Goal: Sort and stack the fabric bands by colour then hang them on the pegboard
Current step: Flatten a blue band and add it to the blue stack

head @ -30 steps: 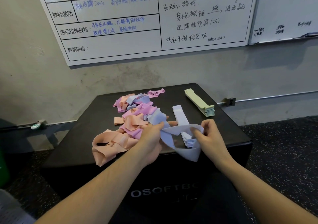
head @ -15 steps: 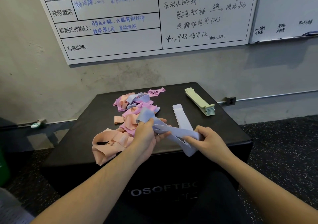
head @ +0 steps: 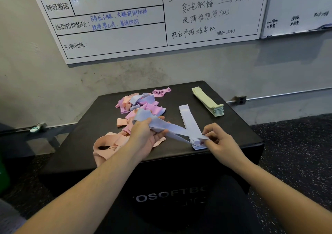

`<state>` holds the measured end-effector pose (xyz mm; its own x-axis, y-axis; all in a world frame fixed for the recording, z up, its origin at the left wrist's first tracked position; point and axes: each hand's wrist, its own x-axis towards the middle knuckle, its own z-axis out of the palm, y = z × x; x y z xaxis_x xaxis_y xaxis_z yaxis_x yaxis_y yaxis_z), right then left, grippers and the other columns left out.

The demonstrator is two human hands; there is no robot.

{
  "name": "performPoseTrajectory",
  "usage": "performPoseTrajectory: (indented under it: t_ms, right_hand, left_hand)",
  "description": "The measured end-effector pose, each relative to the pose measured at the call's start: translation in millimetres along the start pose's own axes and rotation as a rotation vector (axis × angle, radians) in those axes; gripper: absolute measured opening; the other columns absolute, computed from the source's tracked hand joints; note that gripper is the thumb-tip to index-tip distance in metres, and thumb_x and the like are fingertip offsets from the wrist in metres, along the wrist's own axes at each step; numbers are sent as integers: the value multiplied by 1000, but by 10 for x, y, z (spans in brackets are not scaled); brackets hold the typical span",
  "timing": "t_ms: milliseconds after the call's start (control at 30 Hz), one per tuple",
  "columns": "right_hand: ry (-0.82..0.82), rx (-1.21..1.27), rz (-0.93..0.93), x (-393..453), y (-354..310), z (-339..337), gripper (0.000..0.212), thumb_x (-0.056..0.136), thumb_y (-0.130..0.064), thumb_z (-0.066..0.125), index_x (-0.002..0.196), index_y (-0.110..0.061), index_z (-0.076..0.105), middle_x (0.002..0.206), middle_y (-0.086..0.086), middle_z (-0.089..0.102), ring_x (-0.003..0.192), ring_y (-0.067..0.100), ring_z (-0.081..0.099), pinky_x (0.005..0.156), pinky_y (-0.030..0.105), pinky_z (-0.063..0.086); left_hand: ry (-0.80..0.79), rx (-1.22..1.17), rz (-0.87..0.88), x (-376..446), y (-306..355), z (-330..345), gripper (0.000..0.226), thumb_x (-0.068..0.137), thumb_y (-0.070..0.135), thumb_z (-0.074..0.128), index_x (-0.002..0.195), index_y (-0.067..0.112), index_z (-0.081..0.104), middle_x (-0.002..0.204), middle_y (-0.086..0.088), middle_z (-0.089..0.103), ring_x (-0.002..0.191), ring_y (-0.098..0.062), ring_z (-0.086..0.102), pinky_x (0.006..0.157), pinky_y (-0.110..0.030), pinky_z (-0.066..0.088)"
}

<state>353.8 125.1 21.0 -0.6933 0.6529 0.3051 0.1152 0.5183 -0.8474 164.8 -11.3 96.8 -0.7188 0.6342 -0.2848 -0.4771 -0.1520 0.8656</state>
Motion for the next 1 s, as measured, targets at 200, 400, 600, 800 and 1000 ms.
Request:
performPoseTrajectory:
  t_ms: [200,400,600,800,1000]
  right_hand:
    - [-153,31,-123,37,-38,-2,10,95,-37,64,104,-36,59,95,-24,58,85,0,55,76,11,42]
    - [-328,-266,-96,192,83,-64,53,75,-39,86,102,-42,41,100,-19,47,80,4,50,67,17,42]
    - [-362,-383,-131,403,287,-190,45,86,-18,70,110,-41,40,99,-22,46,82,0,52,68,22,42]
    - [-171,-390,-364,623,631,-275,14,90,-11,71,101,-21,70,99,-25,38,89,1,52,80,13,40]
    - [-221,-360,-494,822,875,-345,11,90,-27,69,96,-20,76,123,-8,67,120,16,56,99,31,49]
  left_hand:
    - [29,47,55,186,-25,140,28,106,5,34,89,10,55,85,-10,69,70,-24,71,69,-37,55]
    - [-23,64,57,588,-150,251,30,99,-2,30,94,10,56,100,-12,70,83,-29,73,61,-31,59]
    - [-43,157,50,1081,-239,386,30,98,0,32,99,8,61,99,-12,71,73,-23,76,80,-40,57]
    - [-31,104,3,1530,-231,555,22,103,8,33,111,11,54,103,-12,74,70,-23,76,90,-41,58]
    - [-30,344,7,1985,-338,779,9,105,19,47,104,15,54,112,-9,71,93,-24,74,75,-37,63]
